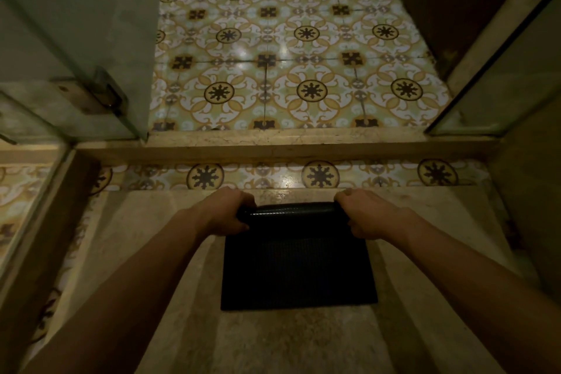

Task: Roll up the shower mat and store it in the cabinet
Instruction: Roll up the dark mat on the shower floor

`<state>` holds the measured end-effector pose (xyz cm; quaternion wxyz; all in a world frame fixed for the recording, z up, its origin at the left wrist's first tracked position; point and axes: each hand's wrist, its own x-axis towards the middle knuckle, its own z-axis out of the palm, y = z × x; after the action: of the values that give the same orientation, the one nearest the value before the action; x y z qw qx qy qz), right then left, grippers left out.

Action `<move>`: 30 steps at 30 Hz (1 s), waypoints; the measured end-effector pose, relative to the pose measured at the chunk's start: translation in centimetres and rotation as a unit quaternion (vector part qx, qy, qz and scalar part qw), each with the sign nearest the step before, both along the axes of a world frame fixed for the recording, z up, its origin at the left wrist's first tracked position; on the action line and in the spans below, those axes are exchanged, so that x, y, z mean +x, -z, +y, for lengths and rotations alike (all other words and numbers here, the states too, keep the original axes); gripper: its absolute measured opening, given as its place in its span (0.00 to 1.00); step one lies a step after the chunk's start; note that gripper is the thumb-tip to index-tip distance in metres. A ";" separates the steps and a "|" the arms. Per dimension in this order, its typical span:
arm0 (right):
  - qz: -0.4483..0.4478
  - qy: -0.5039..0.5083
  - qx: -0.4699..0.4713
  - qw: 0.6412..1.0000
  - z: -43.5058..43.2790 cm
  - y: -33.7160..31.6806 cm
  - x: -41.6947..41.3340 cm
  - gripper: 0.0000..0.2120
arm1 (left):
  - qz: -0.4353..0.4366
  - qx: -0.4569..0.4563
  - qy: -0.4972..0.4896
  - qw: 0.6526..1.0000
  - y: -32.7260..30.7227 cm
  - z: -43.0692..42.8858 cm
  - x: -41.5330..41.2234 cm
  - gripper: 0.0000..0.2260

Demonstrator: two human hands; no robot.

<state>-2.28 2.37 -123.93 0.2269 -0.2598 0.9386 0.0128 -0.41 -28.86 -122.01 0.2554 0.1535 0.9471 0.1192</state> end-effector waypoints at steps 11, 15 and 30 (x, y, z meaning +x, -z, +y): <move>-0.011 0.006 -0.015 1.000 0.3 0.0 0.8 0.21 | -0.027 -0.018 0.016 0.999 0.1 0.9 1.0 0.21; -0.068 0.009 0.005 0.998 0.3 -0.3 0.2 0.18 | -0.073 -0.011 -0.007 0.997 -0.2 1.1 0.4 0.16; -0.077 -0.016 0.026 0.997 0.3 -1.0 1.0 0.16 | -0.058 -0.078 0.038 0.995 0.2 1.9 1.4 0.21</move>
<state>-1.30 2.66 -122.90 0.3054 -0.2691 0.9132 0.0212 1.01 -26.95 -122.19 0.3256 0.1618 0.9305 0.0437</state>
